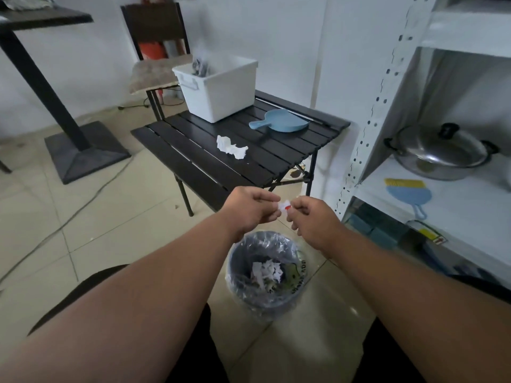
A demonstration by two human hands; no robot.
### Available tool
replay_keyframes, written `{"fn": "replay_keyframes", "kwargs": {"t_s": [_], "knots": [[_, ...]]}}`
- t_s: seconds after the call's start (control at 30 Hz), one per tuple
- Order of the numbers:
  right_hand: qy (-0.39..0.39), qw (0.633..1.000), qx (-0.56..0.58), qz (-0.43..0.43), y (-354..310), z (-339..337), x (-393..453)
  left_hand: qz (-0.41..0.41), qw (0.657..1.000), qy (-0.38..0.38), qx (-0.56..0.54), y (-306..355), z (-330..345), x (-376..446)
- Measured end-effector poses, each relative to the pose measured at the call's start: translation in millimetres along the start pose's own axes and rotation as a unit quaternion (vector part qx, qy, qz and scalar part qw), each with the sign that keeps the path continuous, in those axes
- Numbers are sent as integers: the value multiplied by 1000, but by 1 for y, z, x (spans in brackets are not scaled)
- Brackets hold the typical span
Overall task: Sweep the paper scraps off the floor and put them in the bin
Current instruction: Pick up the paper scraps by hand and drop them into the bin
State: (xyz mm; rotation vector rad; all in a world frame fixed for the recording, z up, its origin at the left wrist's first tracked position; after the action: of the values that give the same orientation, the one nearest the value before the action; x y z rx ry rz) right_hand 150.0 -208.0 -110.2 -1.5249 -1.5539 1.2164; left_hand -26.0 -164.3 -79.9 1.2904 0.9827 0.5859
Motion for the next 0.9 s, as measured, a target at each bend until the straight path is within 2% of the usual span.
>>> {"fn": "replay_keyframes", "kwargs": {"t_s": [0.23, 0.4, 0.53, 0.63, 0.77, 0.9], "knots": [[-1, 1000, -26, -11, 5, 8, 5, -24, 998, 23, 45, -5, 2, 1], [6, 985, -170, -7, 15, 20, 6, -80, 983, 54, 157, -24, 5, 9], [-35, 958, -282, 38, 25, 23, 1, -119, 950, 23, 288, -36, 4, 9], [-24, 959, -277, 46, 21, 19, 2, -114, 943, 19, 313, -35, 4, 8], [7, 979, -200, 23, 13, 15, -1, -68, 953, 16, 294, -30, 9, 9], [40, 986, -159, 39, 0, -5, 1, -21, 970, 25, 240, -22, 23, 15]]}}
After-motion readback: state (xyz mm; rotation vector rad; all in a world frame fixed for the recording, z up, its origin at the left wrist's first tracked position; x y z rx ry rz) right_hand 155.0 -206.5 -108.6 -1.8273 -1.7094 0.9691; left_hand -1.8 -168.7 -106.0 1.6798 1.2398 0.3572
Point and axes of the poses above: each hand's wrist, its own x-axis towards the middle knuckle, its own z-axis out of the palm, y = z × x, the point moved 1 cm from there along x, towards the middle knuckle, and after that the axes turned 15 degrees about -y, right-handed, at the moved point
